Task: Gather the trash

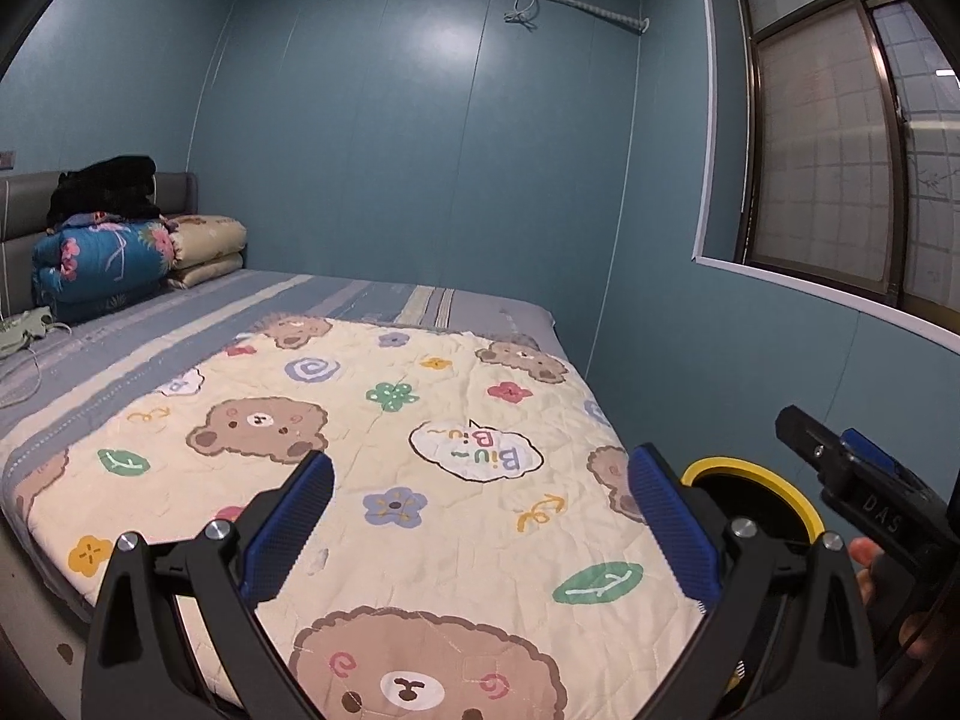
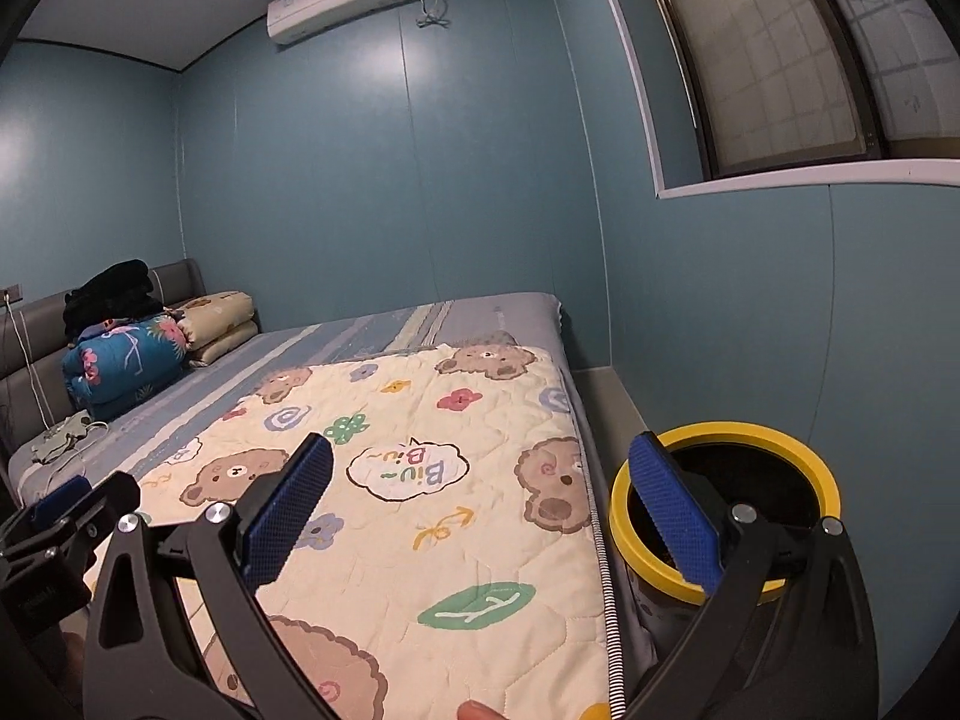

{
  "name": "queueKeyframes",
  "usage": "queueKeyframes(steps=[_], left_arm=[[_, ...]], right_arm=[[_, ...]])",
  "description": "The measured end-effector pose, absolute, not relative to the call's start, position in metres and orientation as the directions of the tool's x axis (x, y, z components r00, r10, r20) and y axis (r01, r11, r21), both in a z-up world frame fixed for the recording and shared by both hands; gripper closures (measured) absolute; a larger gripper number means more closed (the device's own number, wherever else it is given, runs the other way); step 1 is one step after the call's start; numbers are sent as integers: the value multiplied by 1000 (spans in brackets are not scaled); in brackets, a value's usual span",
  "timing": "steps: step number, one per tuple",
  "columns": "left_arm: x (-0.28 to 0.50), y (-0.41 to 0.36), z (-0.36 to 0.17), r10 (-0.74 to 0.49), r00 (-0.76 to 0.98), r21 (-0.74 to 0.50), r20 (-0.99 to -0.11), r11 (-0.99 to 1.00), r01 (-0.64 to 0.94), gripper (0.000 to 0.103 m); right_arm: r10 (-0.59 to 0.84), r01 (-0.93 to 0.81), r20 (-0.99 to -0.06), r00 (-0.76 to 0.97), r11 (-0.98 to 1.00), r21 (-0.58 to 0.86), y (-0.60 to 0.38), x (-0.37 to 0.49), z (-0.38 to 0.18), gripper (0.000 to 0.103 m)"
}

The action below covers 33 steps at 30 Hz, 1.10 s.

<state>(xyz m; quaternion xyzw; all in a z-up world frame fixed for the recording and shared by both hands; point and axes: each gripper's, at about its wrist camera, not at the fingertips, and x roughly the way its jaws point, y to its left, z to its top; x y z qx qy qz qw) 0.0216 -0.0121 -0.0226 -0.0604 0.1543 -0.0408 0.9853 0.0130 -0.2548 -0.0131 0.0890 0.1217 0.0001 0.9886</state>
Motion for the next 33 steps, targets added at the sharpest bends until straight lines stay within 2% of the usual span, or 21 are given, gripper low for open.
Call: queueKeyframes(steps=[33], left_arm=[[18, -15, -19, -92, 954, -120, -286, 991, 60, 8]], right_arm=[[26, 30, -275, 961, 980, 198, -256, 18, -21, 8]])
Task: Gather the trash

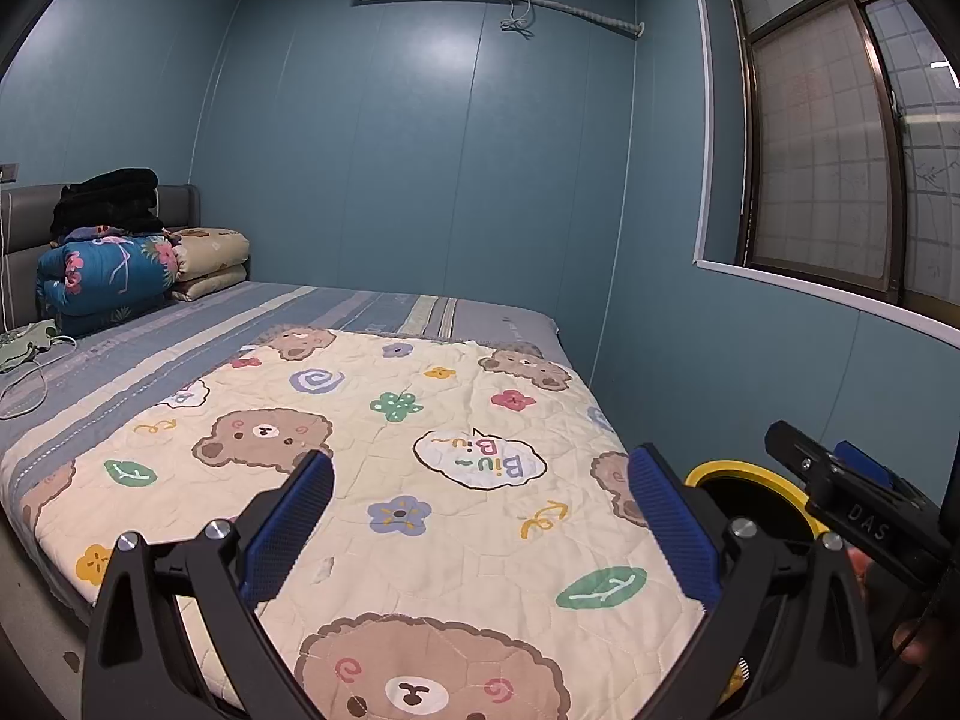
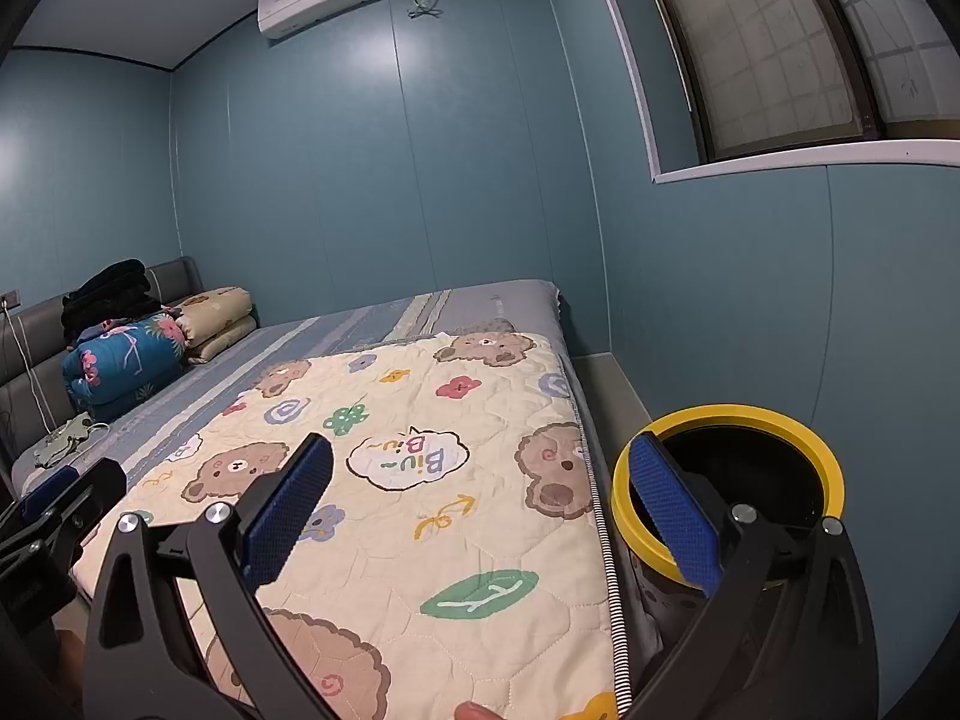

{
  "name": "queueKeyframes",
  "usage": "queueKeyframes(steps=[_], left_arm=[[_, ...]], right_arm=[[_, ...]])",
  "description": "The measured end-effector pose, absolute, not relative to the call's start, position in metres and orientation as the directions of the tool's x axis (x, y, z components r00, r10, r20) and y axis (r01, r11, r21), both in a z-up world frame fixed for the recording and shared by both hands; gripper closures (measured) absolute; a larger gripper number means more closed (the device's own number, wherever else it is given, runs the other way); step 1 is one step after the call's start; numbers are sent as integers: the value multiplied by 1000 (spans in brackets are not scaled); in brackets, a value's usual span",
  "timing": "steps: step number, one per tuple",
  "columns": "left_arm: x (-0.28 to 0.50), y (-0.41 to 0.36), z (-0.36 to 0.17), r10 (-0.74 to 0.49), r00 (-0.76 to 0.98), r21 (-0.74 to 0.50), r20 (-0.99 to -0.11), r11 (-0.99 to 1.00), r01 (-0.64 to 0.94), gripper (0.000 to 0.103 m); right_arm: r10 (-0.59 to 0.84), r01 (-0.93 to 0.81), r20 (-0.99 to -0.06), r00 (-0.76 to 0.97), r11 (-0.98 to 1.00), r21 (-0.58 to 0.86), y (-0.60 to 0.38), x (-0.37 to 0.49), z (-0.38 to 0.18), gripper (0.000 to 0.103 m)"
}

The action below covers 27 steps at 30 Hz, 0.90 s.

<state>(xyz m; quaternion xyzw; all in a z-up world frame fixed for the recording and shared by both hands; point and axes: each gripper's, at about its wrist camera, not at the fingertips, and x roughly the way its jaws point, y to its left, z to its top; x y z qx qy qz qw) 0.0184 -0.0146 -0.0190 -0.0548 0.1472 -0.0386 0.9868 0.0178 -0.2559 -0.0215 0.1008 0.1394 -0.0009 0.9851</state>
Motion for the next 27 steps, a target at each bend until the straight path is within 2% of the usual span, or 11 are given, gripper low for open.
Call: queueKeyframes(steps=[27], left_arm=[[21, -13, -21, -97, 950, -127, -298, 990, 62, 8]], right_arm=[[30, 36, -303, 952, 977, 210, -256, 23, -31, 8]])
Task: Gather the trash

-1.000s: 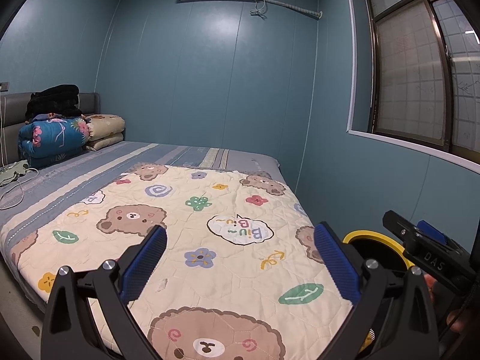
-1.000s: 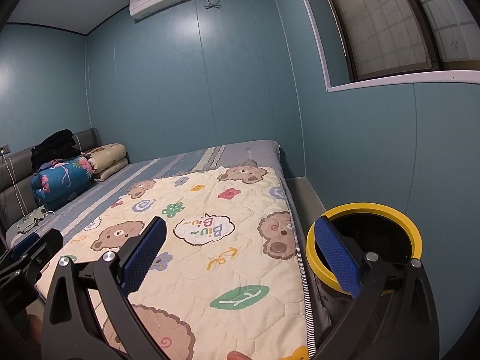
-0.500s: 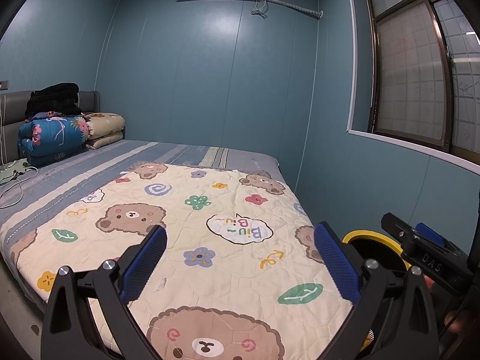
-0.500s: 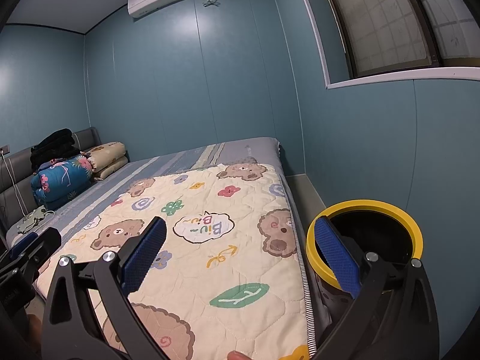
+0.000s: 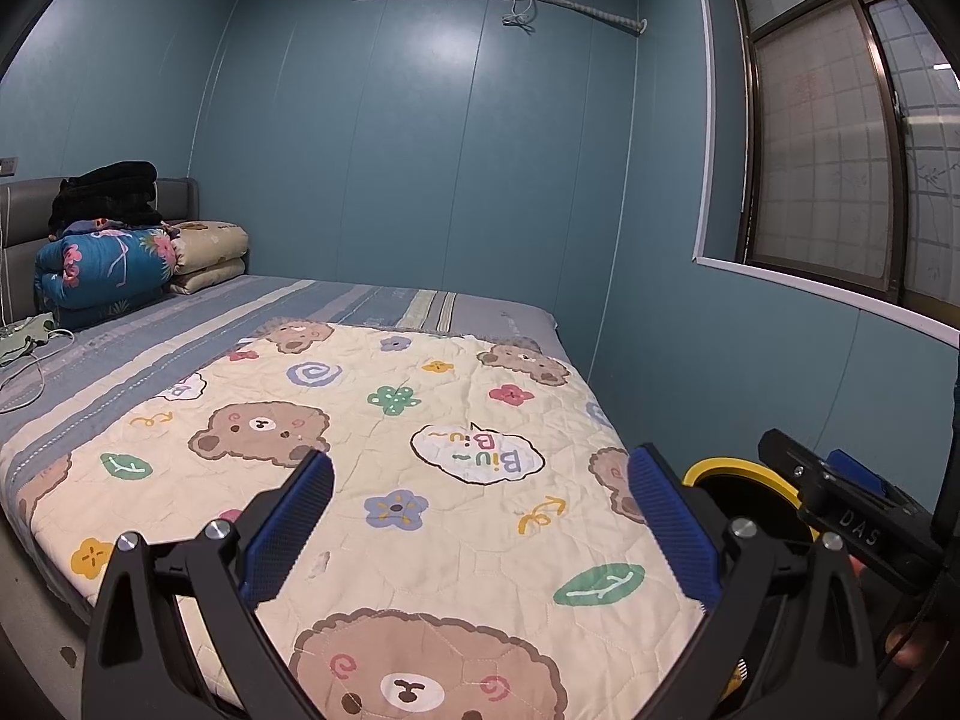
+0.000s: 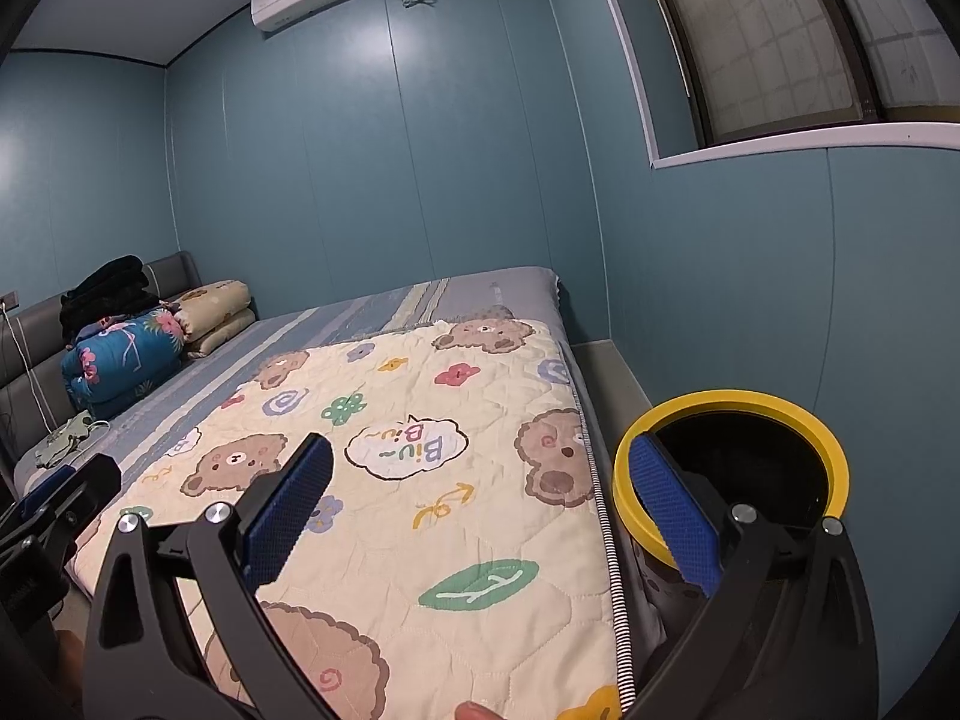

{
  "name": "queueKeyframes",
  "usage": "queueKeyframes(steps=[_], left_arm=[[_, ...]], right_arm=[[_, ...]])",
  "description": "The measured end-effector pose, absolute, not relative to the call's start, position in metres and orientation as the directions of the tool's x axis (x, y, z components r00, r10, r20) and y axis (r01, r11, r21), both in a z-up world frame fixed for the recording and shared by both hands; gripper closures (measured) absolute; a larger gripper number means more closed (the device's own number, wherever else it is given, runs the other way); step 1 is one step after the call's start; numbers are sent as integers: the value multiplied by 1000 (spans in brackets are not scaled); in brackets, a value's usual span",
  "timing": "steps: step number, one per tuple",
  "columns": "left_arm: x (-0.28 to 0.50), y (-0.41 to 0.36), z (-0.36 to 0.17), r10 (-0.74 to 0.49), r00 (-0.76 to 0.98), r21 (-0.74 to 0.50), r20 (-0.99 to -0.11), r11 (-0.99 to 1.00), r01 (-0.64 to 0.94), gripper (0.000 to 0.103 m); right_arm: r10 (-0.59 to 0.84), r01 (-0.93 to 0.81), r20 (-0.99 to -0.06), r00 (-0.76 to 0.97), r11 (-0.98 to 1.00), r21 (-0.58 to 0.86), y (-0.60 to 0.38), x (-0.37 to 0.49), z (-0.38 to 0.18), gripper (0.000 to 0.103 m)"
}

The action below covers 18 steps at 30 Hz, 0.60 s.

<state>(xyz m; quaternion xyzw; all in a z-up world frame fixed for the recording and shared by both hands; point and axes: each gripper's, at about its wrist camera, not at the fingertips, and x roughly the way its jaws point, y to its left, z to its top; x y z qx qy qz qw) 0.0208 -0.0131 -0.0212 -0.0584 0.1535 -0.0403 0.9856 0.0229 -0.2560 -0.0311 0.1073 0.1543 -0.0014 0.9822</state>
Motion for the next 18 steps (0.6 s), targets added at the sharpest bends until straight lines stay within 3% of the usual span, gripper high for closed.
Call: queueKeyframes(steps=[18], left_arm=[[24, -14, -25, -99, 945, -134, -311, 989, 59, 8]], right_arm=[[32, 40, -316, 948, 975, 218, -258, 25, -35, 8]])
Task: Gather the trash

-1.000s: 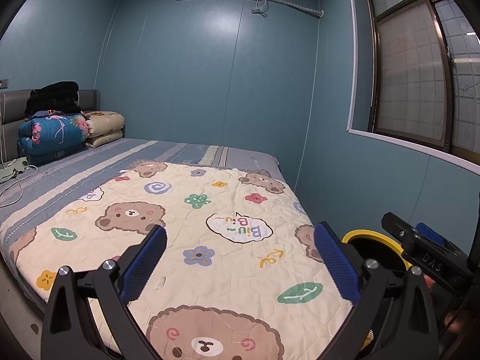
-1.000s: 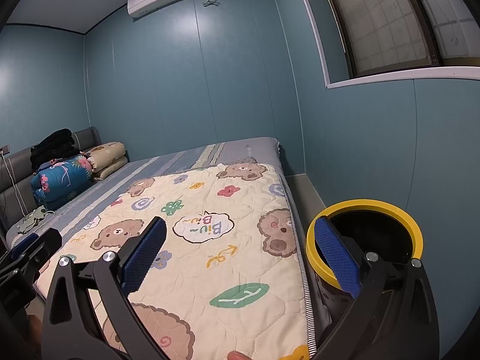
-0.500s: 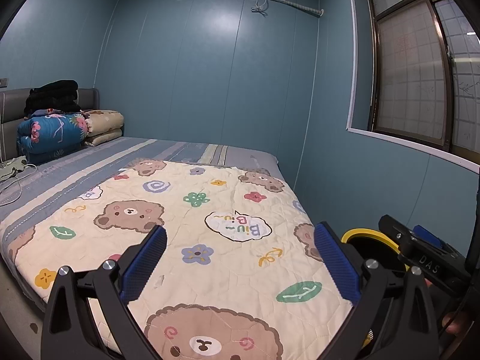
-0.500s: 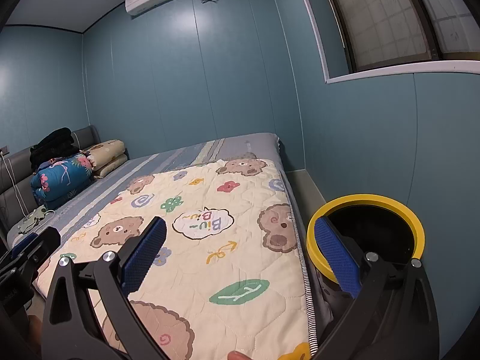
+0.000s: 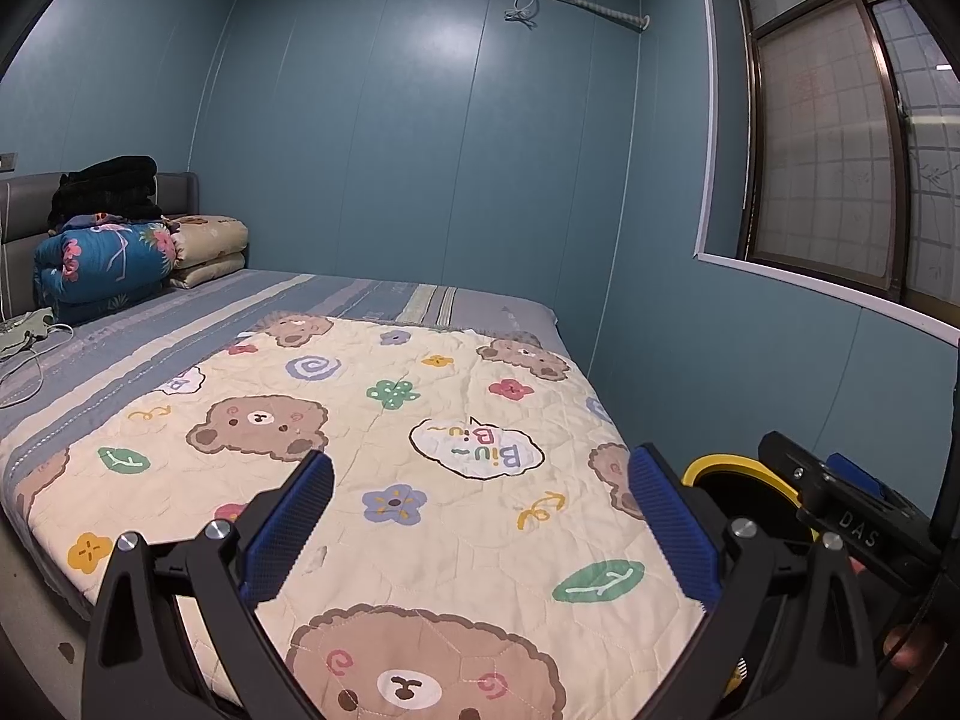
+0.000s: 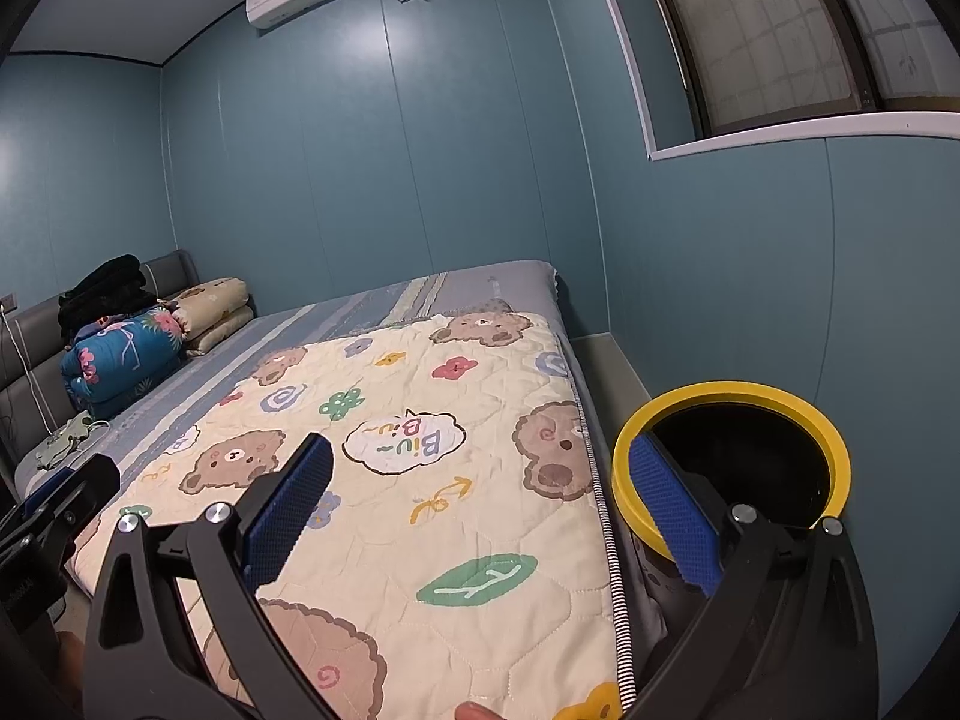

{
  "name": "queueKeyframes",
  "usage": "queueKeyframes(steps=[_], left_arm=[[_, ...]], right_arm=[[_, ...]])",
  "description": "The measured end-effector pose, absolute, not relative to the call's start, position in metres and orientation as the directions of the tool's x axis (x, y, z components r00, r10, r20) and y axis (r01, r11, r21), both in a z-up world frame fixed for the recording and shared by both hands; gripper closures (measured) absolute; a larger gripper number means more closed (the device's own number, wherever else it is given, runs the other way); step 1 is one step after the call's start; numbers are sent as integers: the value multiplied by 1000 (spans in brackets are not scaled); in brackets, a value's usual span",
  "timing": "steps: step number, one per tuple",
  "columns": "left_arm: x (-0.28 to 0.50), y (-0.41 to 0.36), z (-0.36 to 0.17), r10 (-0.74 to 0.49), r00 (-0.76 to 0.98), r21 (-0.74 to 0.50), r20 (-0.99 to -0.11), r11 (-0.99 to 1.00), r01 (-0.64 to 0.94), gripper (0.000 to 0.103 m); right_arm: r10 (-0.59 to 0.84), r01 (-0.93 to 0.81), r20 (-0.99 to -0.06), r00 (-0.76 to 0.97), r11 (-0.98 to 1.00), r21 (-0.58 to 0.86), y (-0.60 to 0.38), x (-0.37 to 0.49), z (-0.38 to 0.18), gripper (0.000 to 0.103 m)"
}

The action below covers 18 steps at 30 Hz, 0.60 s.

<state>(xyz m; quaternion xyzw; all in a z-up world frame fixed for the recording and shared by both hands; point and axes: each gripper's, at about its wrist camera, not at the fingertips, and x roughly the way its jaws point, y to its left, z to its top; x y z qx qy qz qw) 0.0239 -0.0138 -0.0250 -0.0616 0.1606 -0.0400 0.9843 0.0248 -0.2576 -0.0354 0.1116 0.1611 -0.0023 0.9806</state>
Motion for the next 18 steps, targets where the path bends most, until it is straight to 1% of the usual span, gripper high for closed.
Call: queueKeyframes(steps=[18], left_arm=[[25, -19, -28, -109, 946, -134, -305, 988, 71, 8]], right_arm=[[32, 43, -322, 946, 974, 220, -257, 26, -38, 8]])
